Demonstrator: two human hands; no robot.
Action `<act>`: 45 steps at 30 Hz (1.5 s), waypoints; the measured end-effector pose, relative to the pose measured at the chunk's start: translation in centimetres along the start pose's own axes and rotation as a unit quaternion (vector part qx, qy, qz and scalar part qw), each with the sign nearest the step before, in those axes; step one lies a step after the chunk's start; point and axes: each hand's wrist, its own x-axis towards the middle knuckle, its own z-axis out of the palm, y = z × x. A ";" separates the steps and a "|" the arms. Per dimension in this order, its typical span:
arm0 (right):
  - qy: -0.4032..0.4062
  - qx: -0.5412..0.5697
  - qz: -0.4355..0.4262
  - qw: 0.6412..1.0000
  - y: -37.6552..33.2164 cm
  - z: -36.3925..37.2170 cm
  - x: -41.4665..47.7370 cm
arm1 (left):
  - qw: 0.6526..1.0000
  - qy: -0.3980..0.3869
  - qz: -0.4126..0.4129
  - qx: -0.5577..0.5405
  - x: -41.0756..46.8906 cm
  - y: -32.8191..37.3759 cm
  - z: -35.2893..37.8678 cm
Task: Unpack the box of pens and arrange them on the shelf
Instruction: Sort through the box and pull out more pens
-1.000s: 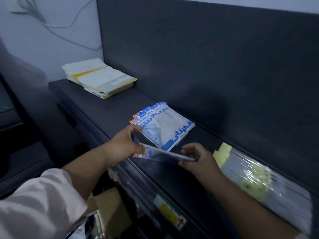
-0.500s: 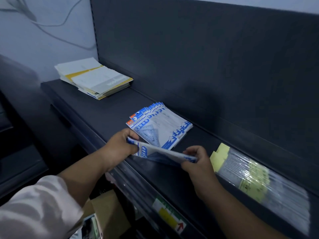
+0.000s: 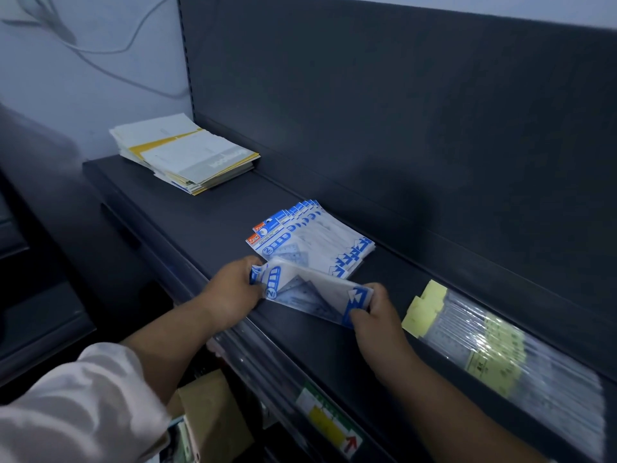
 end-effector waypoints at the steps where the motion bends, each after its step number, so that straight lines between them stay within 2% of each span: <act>1: -0.001 -0.015 -0.003 1.000 0.0 0.0 0.1 | 1.000 0.005 -0.003 0.008 0.1 -0.1 0.0; 8: -0.001 -0.049 0.009 0.999 -0.8 -0.5 1.5 | 0.997 0.058 -0.014 -0.039 2.1 0.2 -1.5; 14: -0.041 0.009 0.044 0.998 -2.0 0.9 3.8 | 0.987 0.127 0.013 0.095 5.4 1.5 -3.1; 18: -0.070 -0.015 0.059 0.996 -2.7 1.6 5.2 | 0.977 0.147 0.024 0.149 7.5 2.1 -3.3; 21: -0.082 -0.155 0.039 0.984 -2.9 1.6 5.9 | 0.972 0.128 0.024 0.197 8.6 1.6 -3.1; 24: -0.072 -0.303 -0.013 0.950 -2.8 1.3 5.9 | 0.957 0.081 0.011 0.279 8.0 0.7 -1.6; 29: -0.060 -0.346 -0.065 0.934 -2.9 1.4 5.4 | 0.925 -0.051 0.041 0.375 4.2 -0.3 2.2; 34: -0.040 -0.406 -0.182 0.894 -2.4 2.1 5.2 | 0.895 -0.113 0.069 0.426 4.1 -0.4 1.7; 37: -0.073 -0.437 -0.203 0.873 -1.7 2.4 5.0 | 0.883 -0.087 0.106 0.449 4.1 0.0 1.2; 42: -0.072 -0.444 -0.205 0.869 -1.1 2.5 4.5 | 0.874 0.029 0.088 0.477 2.9 0.3 2.2; 45: -0.071 -0.436 -0.209 0.872 -1.2 2.6 4.3 | 0.875 0.026 0.102 0.472 2.5 0.3 2.4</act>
